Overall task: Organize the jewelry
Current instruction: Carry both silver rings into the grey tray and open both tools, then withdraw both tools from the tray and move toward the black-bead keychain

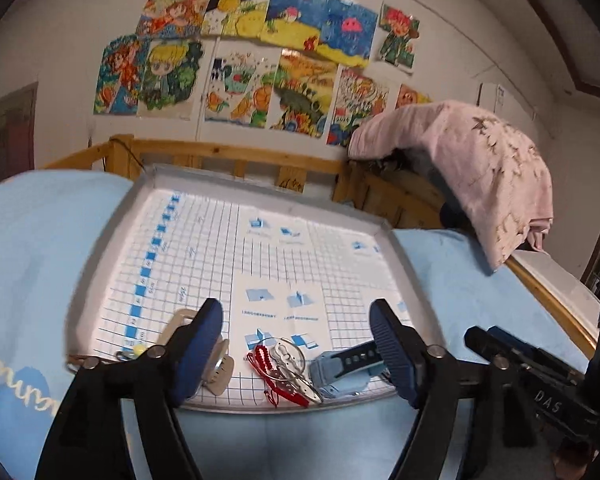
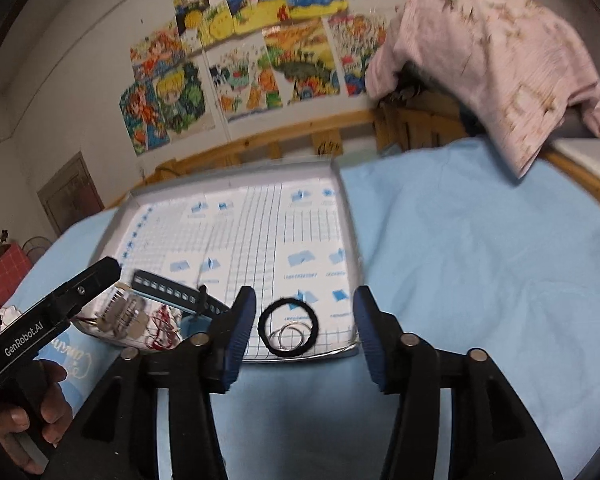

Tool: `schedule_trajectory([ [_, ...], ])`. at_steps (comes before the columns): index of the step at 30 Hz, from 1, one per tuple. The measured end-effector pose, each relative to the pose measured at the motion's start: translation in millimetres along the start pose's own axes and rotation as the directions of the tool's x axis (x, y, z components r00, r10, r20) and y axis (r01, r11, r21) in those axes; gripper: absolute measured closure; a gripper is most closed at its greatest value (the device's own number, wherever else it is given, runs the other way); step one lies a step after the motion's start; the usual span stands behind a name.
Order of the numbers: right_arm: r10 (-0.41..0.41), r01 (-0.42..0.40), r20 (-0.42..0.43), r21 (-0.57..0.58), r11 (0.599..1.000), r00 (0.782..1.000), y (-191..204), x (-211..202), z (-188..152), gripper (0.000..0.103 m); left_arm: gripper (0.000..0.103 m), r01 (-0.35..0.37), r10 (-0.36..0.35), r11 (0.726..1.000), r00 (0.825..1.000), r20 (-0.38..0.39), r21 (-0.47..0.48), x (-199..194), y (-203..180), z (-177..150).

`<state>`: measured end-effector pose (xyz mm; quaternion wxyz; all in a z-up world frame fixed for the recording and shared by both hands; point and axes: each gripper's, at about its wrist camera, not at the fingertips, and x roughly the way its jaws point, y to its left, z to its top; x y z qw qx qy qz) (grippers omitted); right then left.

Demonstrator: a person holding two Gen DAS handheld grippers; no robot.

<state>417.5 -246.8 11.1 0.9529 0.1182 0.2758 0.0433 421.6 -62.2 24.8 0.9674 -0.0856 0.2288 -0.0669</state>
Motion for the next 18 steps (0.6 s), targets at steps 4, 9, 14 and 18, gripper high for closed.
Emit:
schedule_trajectory([
  [4,0.008,-0.006,0.091,-0.031,1.0,0.996,6,-47,6,0.039,0.007,-0.003,0.003,1.0,0.998,0.057,0.002,-38,-3,6],
  [9,0.048,-0.03,0.2,-0.095,0.995,0.979,18,-114,3,0.007,0.0,0.016,-0.011,0.999,0.99,0.14,-0.038,-99,2,8],
  [14,0.09,-0.054,0.272,-0.135,0.989,0.958,30,-179,-11,0.001,0.0,0.015,-0.01,1.0,0.98,0.2,-0.019,-164,0,-1],
  [18,0.084,-0.041,0.313,-0.144,0.989,0.946,39,-228,-31,0.001,0.0,-0.023,0.023,1.0,0.968,0.251,-0.002,-212,-4,-15],
])
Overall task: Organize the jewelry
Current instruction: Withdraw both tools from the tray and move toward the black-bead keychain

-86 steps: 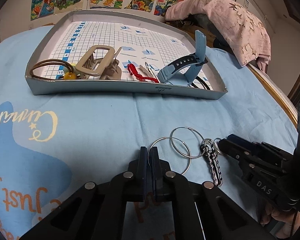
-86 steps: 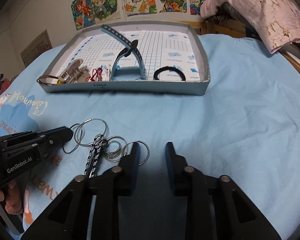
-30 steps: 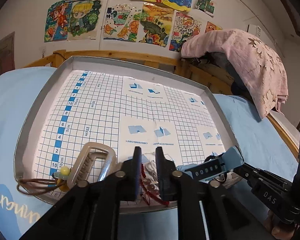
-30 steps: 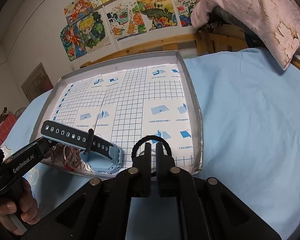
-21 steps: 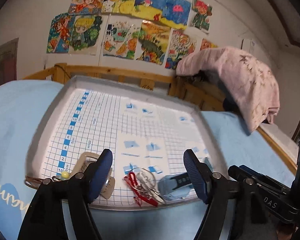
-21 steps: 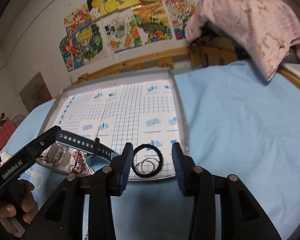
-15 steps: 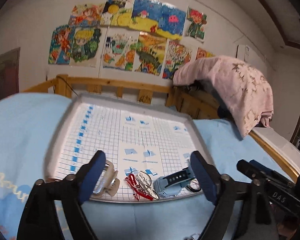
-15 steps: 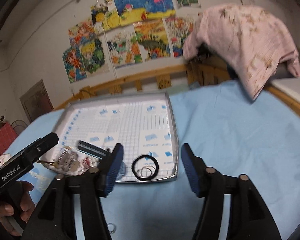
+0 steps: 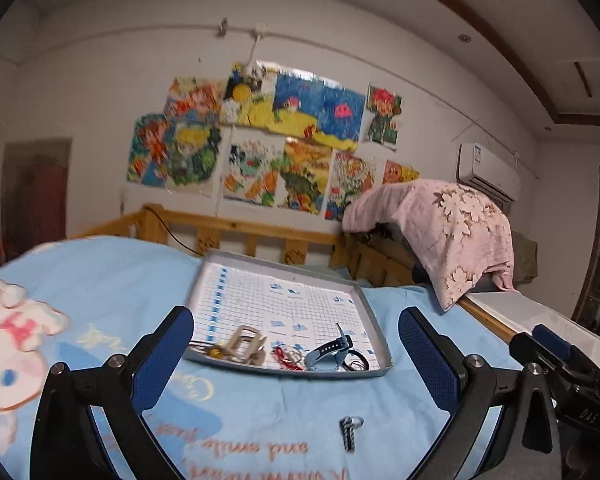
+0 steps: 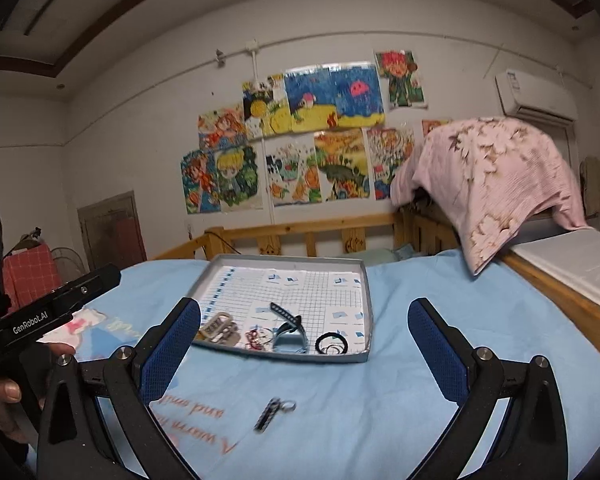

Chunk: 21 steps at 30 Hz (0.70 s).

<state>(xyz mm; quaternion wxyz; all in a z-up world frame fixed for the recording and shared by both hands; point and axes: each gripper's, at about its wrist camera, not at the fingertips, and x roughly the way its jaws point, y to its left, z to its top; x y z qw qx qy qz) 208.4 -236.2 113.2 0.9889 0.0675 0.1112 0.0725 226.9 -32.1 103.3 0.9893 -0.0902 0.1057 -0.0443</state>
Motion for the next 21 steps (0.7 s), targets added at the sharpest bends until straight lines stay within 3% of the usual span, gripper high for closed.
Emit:
schedule_trajectory([
  [8,-0.02,0.021,0.051,-0.009,1.0,0.998,17,-85,-13,0.001,0.0,-0.017,0.015,0.999,0.999,0.045,0.041,-87,-4,-16],
  [15,-0.042,0.042,0.025,0.006,0.999,0.999,22,-147,-37,0.001,0.0,-0.019,0.018,0.999,1.0,0.016,0.05,-135,-7,-46],
  [21,-0.107,0.109,-0.036,0.041,0.993,0.994,20,-184,-64,0.001,0.0,-0.015,0.016,0.999,0.999,-0.028,0.052,-167,-1,-78],
])
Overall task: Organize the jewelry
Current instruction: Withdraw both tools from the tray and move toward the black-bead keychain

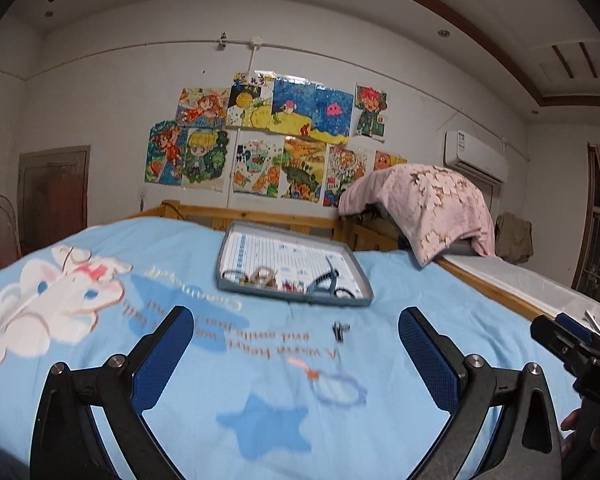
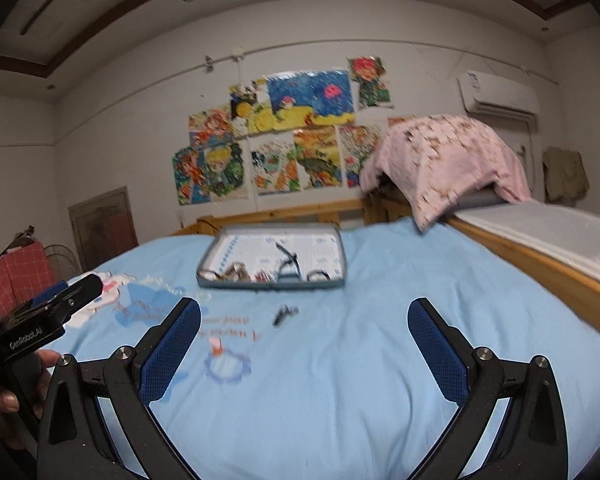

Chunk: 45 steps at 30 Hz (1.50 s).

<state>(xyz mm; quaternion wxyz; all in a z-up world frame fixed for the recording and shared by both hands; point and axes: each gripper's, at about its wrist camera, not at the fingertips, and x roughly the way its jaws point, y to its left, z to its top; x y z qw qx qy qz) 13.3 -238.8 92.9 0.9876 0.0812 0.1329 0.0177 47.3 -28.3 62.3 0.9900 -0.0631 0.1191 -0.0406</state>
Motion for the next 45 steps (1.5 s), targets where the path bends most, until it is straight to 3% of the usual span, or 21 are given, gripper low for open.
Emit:
schedule_trajectory([
  [8,-0.021,0.024,-0.057,0.066,0.997,0.998,-9,-14,-37,0.001,0.0,-0.02,0.02,1.0,0.997,-0.075,0.009,-9,4,-33],
  [16,-0.007,0.014,-0.081,0.08,0.997,0.997,-14,-8,-43,0.001,0.0,-0.036,0.038,0.999,0.996,-0.08,0.024,-7,1,-33],
  [26,0.004,-0.002,-0.034,0.054,0.999,0.999,-13,23,-10,0.001,0.0,-0.067,0.066,0.998,0.997,-0.049,-0.011,24,0,-3],
  [45,0.027,-0.027,0.007,-0.028,0.999,1.0,-8,156,62,0.001,0.0,-0.113,0.111,0.993,0.992,-0.055,-0.032,141,-2,44],
])
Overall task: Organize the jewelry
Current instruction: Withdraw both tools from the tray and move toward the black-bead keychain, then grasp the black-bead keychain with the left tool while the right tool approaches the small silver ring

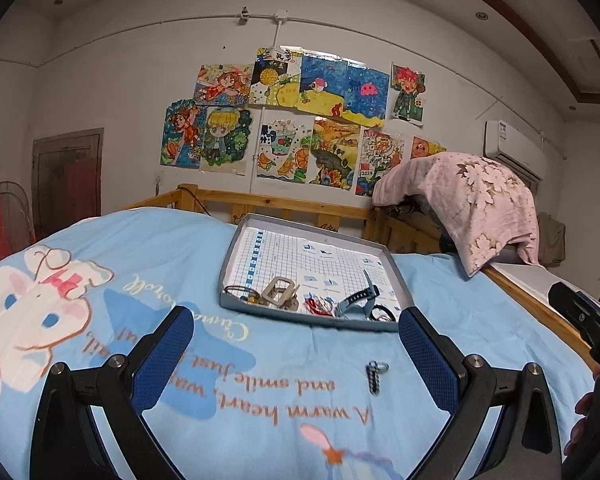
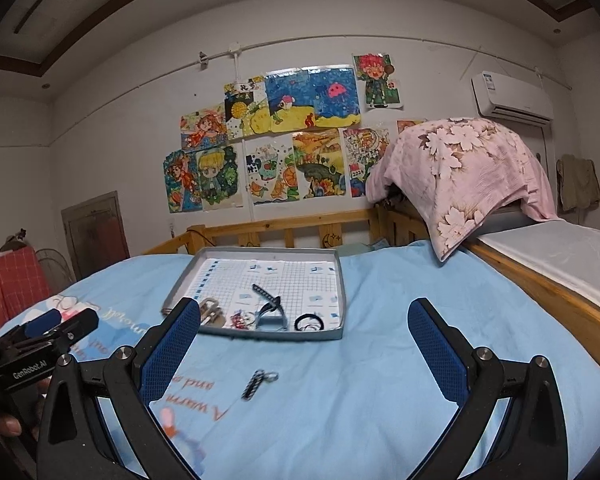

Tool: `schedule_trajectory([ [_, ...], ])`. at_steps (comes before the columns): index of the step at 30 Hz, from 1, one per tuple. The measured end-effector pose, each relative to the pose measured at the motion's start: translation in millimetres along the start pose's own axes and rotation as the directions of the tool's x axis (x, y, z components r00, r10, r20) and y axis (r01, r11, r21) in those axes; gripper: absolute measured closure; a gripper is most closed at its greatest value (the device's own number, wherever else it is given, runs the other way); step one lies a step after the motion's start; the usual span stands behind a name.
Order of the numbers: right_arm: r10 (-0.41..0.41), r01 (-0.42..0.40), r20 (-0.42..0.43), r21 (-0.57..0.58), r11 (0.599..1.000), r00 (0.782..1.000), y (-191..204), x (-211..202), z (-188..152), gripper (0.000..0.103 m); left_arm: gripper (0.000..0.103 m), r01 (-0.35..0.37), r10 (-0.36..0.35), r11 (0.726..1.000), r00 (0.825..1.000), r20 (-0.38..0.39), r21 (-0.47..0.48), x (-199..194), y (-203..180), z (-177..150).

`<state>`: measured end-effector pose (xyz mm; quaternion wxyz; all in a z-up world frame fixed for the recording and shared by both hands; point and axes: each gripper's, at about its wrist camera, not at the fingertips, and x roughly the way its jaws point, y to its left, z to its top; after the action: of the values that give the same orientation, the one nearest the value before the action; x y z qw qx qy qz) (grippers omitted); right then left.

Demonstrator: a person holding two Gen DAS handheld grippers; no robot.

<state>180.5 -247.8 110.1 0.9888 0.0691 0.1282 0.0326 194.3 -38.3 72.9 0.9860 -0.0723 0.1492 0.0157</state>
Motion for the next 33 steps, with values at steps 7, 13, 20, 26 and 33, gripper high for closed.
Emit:
schedule_trajectory([
  [7,0.002,-0.002,-0.051,-0.002,1.0,0.999,-9,50,4,0.001,0.0,0.001,-0.001,1.0,1.0,-0.015,-0.007,39,-4,8],
  [13,0.01,-0.009,-0.098,0.011,1.0,0.995,-15,88,-4,0.001,0.0,0.001,-0.001,1.0,0.999,-0.042,0.005,69,-9,6],
  [20,0.019,-0.018,-0.139,0.009,1.0,0.99,-19,118,-21,0.001,0.0,0.008,-0.006,1.0,0.996,-0.094,0.026,102,-15,-3],
  [26,0.005,0.0,-0.185,0.024,1.0,0.983,-26,135,-36,0.001,0.0,0.011,-0.006,1.0,0.986,-0.165,0.029,124,-16,-17],
  [33,0.048,-0.048,-0.237,0.006,0.999,0.97,-23,147,-47,0.032,0.003,0.089,-0.078,0.995,0.968,-0.24,0.038,136,-22,-33],
])
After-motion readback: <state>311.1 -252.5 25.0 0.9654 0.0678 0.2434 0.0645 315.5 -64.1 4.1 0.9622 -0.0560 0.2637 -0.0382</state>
